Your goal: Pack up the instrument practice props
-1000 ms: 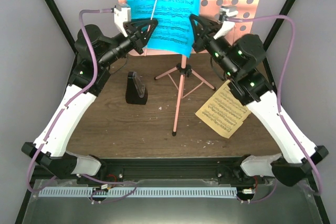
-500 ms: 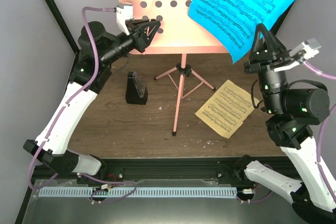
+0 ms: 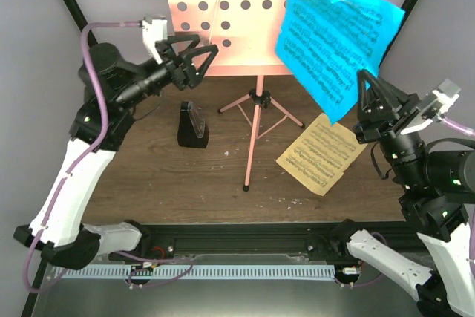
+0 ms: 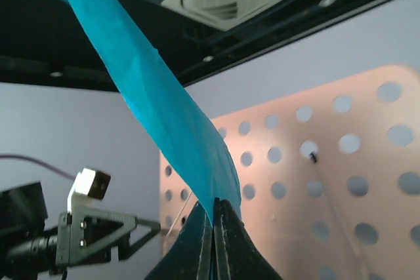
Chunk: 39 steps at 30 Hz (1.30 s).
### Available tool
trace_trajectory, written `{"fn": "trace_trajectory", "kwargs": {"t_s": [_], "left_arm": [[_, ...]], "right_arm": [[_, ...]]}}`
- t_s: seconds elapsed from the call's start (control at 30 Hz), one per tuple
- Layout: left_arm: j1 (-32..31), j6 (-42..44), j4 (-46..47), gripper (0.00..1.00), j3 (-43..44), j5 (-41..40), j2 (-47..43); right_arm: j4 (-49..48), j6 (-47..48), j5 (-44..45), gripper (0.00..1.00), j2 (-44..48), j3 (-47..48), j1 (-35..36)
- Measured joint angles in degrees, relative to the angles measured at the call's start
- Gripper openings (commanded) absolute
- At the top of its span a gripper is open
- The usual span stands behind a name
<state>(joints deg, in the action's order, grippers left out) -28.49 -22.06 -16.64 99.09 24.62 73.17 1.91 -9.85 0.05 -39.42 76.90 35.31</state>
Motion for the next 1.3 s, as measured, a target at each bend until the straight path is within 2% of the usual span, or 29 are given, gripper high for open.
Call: {"fn": "trace_trajectory", "kwargs": {"t_s": [0.1,0.2,0.5,0.63,0.77,0.87,0.97,1.13,1.3], "left_arm": [[0.6,1.4,-3.2,0.86,-0.6,0.1,-3.8],[1.6,2.5,-4.9,0.87,-5.6,-0.9,-9.9],[6.3,2.6,-6.4,0.91,-31.8,-6.6,-26.5],[7.1,3.2,-10.3,0.91,-37.9,-9.5,-28.5],[7.4,4.4,-13.3,0.92,-41.3,-13.0,-30.5],[7.5,5.2,-13.7,0.93,-42.5,-15.1,-32.2],[7.8,6.1,-13.9,0.93,-43.3,-16.7,-32.9],[8.1,8.0,-14.1,0.93,-45.0,-18.7,-32.3],[8.4,10.1,-14.6,0.93,-46.1,-20.7,-31.8]], "right_arm": [[2.8,-2.7,-3.6,0.01,0.6,-1.4,0.0],[6.5,-5.7,-7.6,0.01,0.2,-4.9,0.0],[15.4,-13.2,-18.1,0.01,-2.3,-19.7,0.0],[20.0,-15.4,-15.9,0.01,-6.2,-27.1,0.0],[24.4,-16.9,-11.1,0.01,-13.3,-30.2,-0.4],[26.1,-17.7,-9.0,0.01,-15.2,-31.3,-2.7],[26.1,-18.1,-8.4,0.01,-14.7,-31.3,-8.1],[24.6,-18.2,-10.4,0.01,-10.4,-32.0,-24.5],[19.6,-21.1,-18.8,0.01,-7.4,-36.7,-41.1]]}}
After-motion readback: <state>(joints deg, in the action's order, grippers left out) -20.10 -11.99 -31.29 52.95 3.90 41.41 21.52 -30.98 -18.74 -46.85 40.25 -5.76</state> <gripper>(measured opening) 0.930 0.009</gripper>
